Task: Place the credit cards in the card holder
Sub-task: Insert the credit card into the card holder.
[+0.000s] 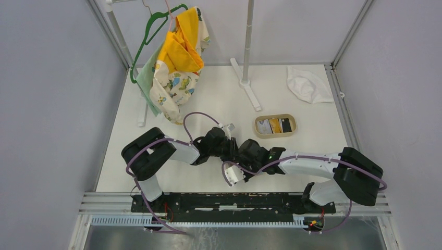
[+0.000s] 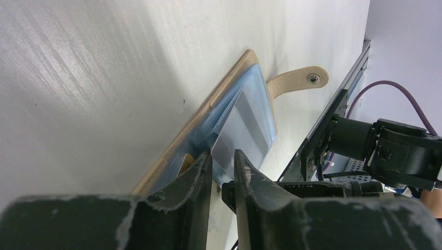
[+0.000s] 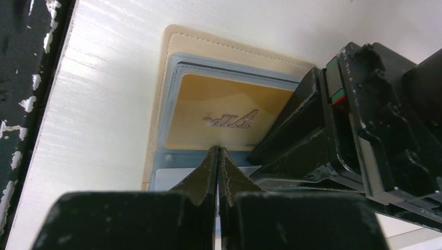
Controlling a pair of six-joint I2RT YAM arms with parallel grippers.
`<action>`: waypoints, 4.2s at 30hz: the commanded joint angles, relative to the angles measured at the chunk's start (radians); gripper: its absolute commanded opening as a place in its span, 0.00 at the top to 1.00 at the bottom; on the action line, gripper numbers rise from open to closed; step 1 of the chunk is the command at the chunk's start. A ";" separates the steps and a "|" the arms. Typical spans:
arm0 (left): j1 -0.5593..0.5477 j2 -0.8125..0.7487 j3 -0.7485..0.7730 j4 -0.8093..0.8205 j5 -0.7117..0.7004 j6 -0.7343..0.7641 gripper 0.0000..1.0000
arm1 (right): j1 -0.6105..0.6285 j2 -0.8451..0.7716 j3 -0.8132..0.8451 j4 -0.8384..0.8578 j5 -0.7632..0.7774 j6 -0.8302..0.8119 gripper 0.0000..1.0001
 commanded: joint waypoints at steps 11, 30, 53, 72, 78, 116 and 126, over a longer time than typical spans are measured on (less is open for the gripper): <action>0.006 -0.025 -0.017 -0.075 -0.037 0.069 0.68 | -0.043 0.005 0.056 -0.054 0.025 -0.018 0.98; -0.013 -0.344 -0.100 -0.104 -0.147 0.140 0.66 | -0.441 -0.284 0.024 -0.116 -0.612 -0.024 0.86; -0.029 -0.792 -0.258 -0.226 -0.393 0.212 0.05 | -0.603 -0.143 0.013 -0.072 -0.654 0.278 0.54; -0.042 -0.671 -0.354 0.095 -0.158 0.200 0.71 | -0.602 -0.048 -0.071 0.123 -0.629 0.759 0.52; -0.075 -0.565 -0.335 0.164 -0.151 0.189 0.79 | -0.604 0.002 -0.058 0.122 -0.583 0.836 0.52; -0.185 -0.170 -0.153 0.041 -0.341 0.208 0.95 | -0.609 0.075 -0.035 0.117 -0.452 0.893 0.45; -0.185 -0.144 -0.144 0.042 -0.341 0.205 0.97 | -0.618 0.086 -0.042 0.120 -0.477 0.900 0.43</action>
